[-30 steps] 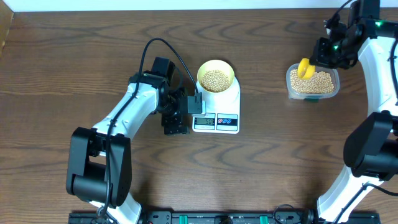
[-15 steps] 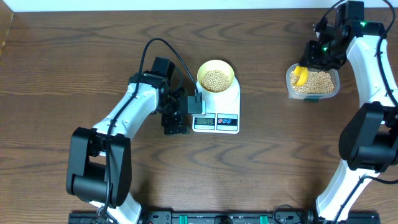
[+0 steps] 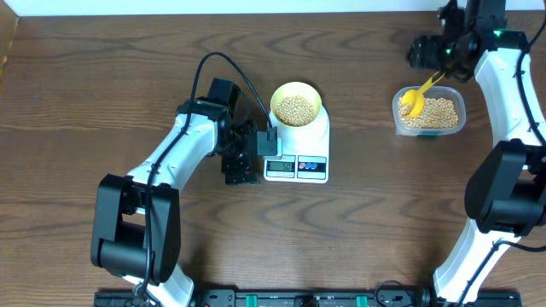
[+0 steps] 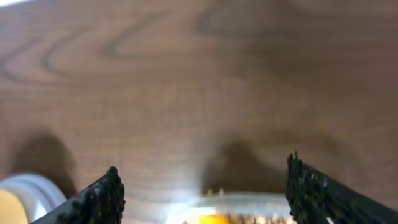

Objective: Scoop item into bowl and weigh 50g on scale
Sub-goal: 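Lower the scoop into the tub and release it with the right gripper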

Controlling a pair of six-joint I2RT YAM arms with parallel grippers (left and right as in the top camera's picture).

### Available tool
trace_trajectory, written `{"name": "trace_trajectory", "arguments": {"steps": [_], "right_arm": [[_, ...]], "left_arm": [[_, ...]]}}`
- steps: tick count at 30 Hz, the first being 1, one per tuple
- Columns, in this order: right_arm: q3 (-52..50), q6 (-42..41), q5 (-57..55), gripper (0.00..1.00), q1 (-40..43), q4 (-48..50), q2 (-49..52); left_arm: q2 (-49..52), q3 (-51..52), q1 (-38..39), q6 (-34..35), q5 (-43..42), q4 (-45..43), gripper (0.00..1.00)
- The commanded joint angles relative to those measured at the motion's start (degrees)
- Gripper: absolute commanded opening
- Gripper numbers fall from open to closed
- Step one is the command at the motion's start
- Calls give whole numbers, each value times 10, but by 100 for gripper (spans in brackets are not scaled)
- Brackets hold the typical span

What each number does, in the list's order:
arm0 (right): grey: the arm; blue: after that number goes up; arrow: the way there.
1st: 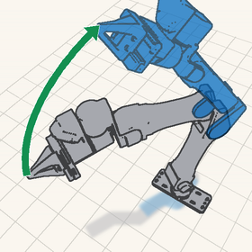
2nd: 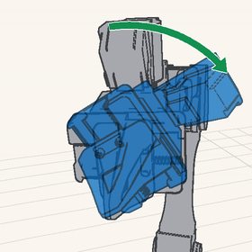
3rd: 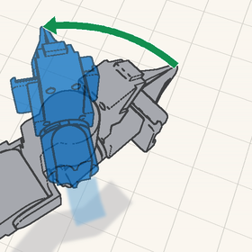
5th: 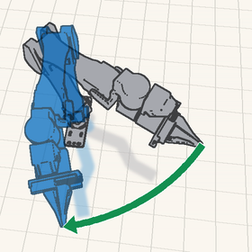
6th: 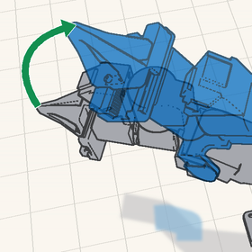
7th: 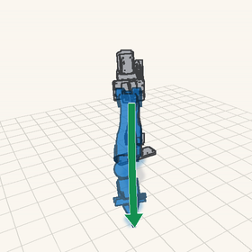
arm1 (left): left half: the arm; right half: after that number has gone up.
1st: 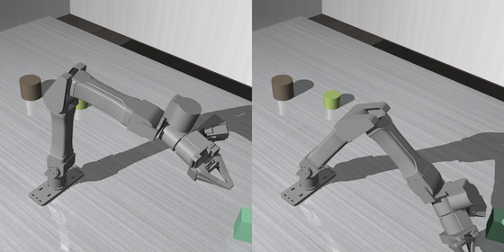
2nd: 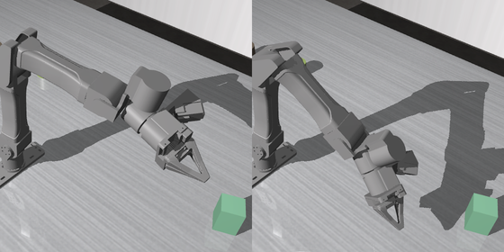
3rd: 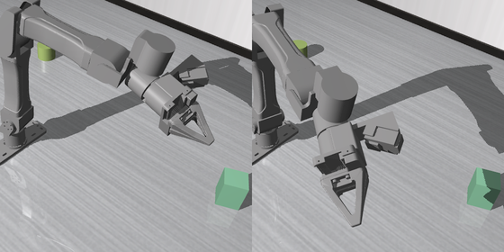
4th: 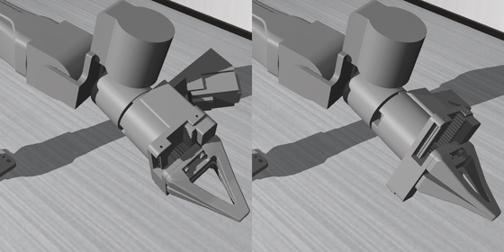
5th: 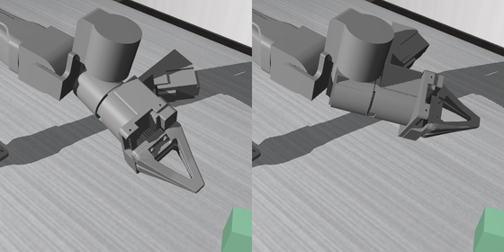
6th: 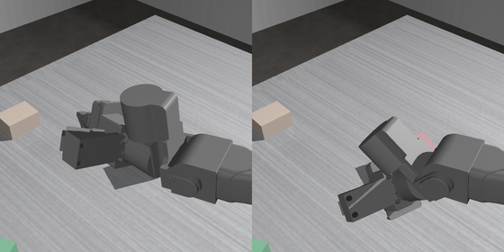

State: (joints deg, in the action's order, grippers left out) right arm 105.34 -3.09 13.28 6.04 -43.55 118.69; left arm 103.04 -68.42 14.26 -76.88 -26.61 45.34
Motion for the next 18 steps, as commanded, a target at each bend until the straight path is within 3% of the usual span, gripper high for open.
{"name": "trace_trajectory", "arguments": {"steps": [1, 13, 18], "right_arm": [[-2, -27, -3, 84, -5, 23, 7], [-2, -65, 5, 99, -77, 65, 26], [-2, -65, -9, 99, -108, 74, 51]], "left_arm": [[-12, 7, -1, 0, 3, 2, 98], [-12, 7, -1, 0, 3, 2, 98], [-12, 7, -1, 0, 3, 2, 98]]}}
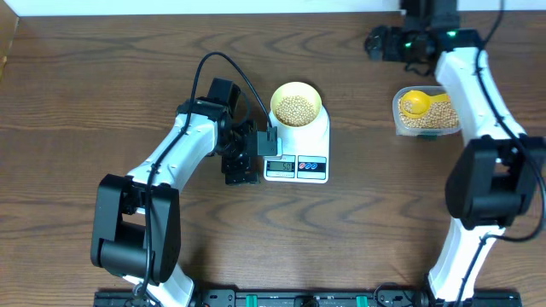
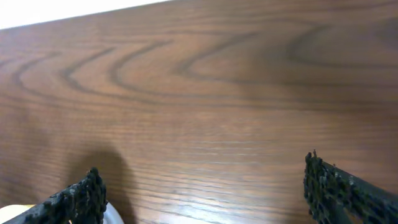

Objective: Scoop item into bowl and weigh 50g on scale
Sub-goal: 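Lower the scoop into the tub and release it with the right gripper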

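Observation:
A yellow bowl (image 1: 296, 106) filled with beans stands on the white scale (image 1: 309, 167). To the right, the yellow scoop (image 1: 416, 102) lies in a clear container of beans (image 1: 437, 118). My right gripper (image 1: 381, 43) (image 2: 205, 196) is at the table's far edge, up and left of the container, open, with only bare wood between its fingers. My left gripper (image 1: 241, 170) rests on the table right beside the scale's left side. Whether it is open or shut does not show.
A black cable (image 1: 209, 61) loops from the left arm over to the scale's left edge. The wooden table (image 1: 375, 230) ends just behind the right gripper. A pale rounded rim (image 2: 9, 214) peeks in at the lower left of the right wrist view.
My right gripper, open then too, was just above the container near the scoop's handle. It now sits farther left and back, apart from the container. The scoop lies flatter on the beans. The left arm is unmoved.

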Controlling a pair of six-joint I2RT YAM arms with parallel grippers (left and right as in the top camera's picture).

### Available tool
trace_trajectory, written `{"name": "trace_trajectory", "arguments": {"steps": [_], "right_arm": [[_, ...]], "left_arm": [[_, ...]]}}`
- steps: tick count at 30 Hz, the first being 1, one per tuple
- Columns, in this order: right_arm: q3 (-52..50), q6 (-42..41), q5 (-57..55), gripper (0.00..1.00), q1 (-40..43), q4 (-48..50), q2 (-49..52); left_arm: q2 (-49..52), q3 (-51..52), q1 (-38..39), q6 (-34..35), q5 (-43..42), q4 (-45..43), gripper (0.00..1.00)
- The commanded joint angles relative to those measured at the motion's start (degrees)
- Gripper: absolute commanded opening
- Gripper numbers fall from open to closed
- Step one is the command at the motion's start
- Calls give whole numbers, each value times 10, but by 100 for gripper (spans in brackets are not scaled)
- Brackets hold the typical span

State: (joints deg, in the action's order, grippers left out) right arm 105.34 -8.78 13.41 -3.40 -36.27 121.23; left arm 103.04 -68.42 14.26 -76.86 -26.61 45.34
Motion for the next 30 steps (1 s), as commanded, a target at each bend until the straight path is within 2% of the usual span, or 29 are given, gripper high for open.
{"name": "trace_trajectory", "arguments": {"steps": [1, 9, 30], "right_arm": [[-2, -8, -17, 99, -17, 1, 28], [-2, -8, -120, 99, -29, 2, 63], [-2, -19, -114, 99, -30, 31, 97]], "left_arm": [[-12, 7, -1, 0, 3, 2, 98], [-12, 7, -1, 0, 3, 2, 98], [-12, 7, -1, 0, 3, 2, 98]]}}
